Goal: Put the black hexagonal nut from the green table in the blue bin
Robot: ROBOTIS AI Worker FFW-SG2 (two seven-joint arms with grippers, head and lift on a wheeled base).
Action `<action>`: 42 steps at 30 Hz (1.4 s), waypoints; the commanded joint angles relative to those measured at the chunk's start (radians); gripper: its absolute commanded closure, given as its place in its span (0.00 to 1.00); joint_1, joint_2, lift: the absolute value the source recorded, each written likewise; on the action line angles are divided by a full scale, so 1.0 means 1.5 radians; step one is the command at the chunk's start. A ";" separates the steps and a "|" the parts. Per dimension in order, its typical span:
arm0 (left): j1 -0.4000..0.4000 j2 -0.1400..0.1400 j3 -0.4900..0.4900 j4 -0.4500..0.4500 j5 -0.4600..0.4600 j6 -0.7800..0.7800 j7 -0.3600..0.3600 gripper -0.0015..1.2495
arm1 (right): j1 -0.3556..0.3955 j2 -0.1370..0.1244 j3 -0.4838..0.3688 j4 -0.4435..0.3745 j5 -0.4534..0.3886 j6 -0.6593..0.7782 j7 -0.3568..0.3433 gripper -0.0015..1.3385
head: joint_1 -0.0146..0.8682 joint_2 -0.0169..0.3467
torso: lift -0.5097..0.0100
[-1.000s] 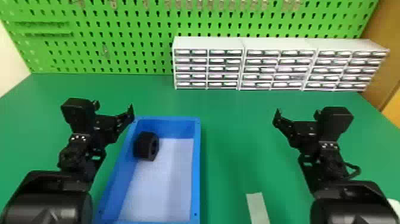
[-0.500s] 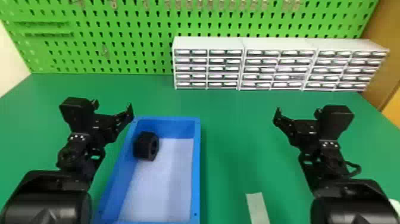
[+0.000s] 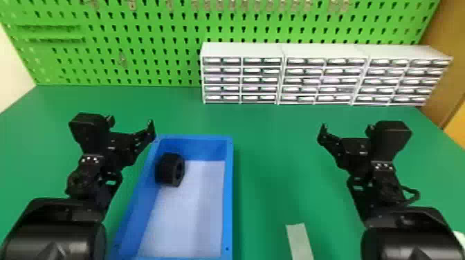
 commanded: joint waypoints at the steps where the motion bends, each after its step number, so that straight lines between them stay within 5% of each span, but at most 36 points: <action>1: 0.001 0.000 0.000 0.000 0.000 0.000 0.000 0.20 | 0.000 0.000 0.001 0.000 0.000 0.000 0.000 0.07 | 0.79 0.19 | 0.79; 42: 0.001 0.000 0.001 -0.001 0.002 0.000 0.000 0.20 | 0.001 -0.004 0.007 -0.007 0.001 0.001 0.001 0.07 | 0.79 0.19 | 0.79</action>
